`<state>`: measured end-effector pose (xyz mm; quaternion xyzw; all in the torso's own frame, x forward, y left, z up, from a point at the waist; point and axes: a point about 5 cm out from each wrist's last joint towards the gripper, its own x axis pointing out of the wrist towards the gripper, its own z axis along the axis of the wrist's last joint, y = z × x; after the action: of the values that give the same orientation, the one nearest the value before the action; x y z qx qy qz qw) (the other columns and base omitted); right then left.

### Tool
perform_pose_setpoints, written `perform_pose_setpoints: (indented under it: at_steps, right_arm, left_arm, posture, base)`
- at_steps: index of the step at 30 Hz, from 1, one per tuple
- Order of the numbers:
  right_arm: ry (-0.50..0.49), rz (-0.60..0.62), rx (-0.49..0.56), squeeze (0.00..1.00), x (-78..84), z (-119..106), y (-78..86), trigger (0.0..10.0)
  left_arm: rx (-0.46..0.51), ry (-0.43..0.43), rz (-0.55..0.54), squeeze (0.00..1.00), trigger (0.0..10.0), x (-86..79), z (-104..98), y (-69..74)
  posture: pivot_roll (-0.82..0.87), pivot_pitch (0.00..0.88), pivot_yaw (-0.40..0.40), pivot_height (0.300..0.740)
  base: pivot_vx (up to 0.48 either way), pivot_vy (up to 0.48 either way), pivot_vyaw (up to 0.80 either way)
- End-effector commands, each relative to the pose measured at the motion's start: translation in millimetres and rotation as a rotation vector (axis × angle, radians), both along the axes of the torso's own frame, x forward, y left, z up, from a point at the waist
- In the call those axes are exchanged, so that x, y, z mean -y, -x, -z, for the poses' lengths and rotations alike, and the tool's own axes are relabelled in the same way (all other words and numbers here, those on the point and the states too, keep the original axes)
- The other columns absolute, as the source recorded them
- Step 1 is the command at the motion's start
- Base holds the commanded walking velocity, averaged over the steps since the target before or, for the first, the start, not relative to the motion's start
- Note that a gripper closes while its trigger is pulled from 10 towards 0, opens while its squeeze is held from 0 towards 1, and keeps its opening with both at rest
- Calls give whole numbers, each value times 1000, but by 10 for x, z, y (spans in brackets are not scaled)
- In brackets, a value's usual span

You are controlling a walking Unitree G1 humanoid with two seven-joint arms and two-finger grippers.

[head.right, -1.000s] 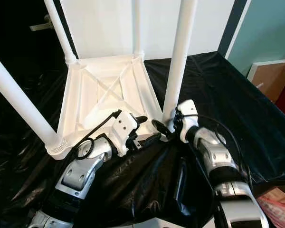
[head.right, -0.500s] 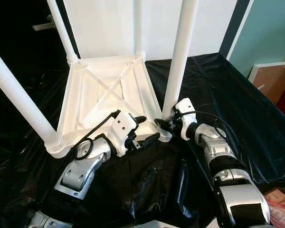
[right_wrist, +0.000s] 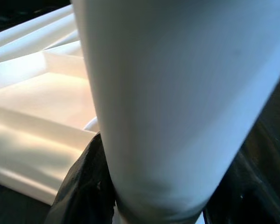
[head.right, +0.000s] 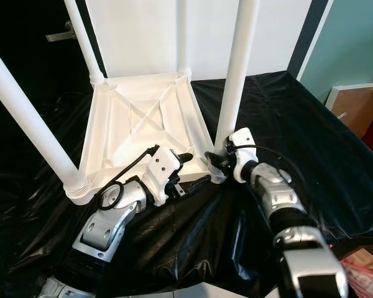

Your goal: Building children table

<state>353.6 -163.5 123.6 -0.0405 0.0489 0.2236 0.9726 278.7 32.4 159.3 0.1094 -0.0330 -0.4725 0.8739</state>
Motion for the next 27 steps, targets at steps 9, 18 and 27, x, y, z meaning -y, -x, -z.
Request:
perform_pose_setpoints:
  at_steps: [9, 18, 27]
  right_arm:
    - [-44, 410, -69, 0, -149, 274, 206, 10000]
    - [-166, 578, -81, 0, -475, 224, 262, 10000]
    - [-173, 553, -28, 537, -448, 116, 283, 10000]
  left_arm:
    - [-7, 3, -19, 0, 10000, 3, 17, 22]
    - [-11, 3, -19, 0, 10000, 15, 22, 30]
    - [-13, -4, -8, 0, 10000, 28, 31, 46]
  posture:
    - [-41, 0, -15, 740]
    - [-31, 0, -19, 740]
    - [-29, 0, -20, 740]
  base:
    - [0, 0, 0]
    - [0, 0, 0]
    - [0, 0, 0]
